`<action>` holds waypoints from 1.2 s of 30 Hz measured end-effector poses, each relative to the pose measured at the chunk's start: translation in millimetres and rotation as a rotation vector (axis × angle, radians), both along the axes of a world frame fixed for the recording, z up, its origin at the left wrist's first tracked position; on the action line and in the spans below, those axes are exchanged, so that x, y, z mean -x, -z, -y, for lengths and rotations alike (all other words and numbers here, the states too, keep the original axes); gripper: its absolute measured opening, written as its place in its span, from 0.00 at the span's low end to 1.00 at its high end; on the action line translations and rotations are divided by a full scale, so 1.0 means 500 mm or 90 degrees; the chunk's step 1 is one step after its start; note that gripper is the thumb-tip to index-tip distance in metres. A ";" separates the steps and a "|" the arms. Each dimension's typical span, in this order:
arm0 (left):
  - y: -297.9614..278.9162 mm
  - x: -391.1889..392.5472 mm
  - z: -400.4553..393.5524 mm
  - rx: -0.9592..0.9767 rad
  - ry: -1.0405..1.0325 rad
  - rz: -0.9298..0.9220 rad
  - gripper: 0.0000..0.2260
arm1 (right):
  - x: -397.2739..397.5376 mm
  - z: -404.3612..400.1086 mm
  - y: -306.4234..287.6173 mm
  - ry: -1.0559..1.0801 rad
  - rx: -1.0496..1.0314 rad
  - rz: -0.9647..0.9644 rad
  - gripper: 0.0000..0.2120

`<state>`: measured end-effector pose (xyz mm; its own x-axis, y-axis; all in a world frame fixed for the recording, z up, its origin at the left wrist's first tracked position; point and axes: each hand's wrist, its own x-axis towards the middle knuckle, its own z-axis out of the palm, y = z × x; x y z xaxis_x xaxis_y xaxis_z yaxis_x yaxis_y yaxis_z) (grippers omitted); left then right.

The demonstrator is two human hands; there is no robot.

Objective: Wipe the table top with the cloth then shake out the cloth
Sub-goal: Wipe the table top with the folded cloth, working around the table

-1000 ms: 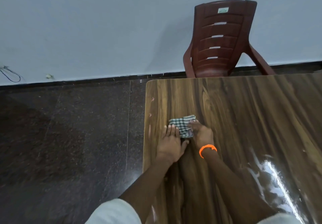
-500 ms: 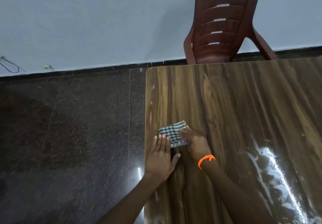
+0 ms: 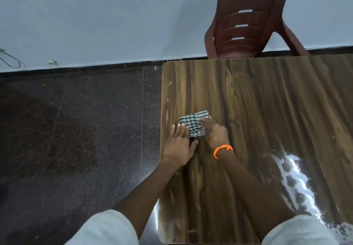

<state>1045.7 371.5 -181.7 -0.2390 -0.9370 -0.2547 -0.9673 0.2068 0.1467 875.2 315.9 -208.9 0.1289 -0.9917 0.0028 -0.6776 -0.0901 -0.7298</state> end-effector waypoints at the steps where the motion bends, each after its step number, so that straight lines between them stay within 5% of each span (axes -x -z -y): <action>1: 0.002 -0.005 -0.020 -0.005 -0.023 -0.019 0.39 | -0.011 -0.016 -0.004 -0.014 -0.011 -0.004 0.19; 10: 0.005 0.050 -0.218 -0.023 -0.091 -0.020 0.34 | 0.038 -0.191 -0.006 -0.131 0.032 -0.059 0.24; 16: 0.000 0.110 -0.162 0.034 -0.012 -0.058 0.32 | 0.107 -0.180 -0.001 0.000 0.027 -0.033 0.22; 23: 0.021 0.039 -0.101 0.038 -0.057 -0.061 0.31 | 0.022 -0.124 0.006 -0.017 0.022 -0.021 0.18; 36: 0.026 0.061 -0.360 0.048 -0.128 -0.094 0.28 | 0.035 -0.366 -0.008 -0.120 0.033 -0.087 0.23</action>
<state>1015.5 551.5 -194.9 -0.0754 -0.9844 -0.1592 -0.9595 0.0282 0.2803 857.7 499.0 -204.8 0.3143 -0.9491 0.0230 -0.7370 -0.2592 -0.6242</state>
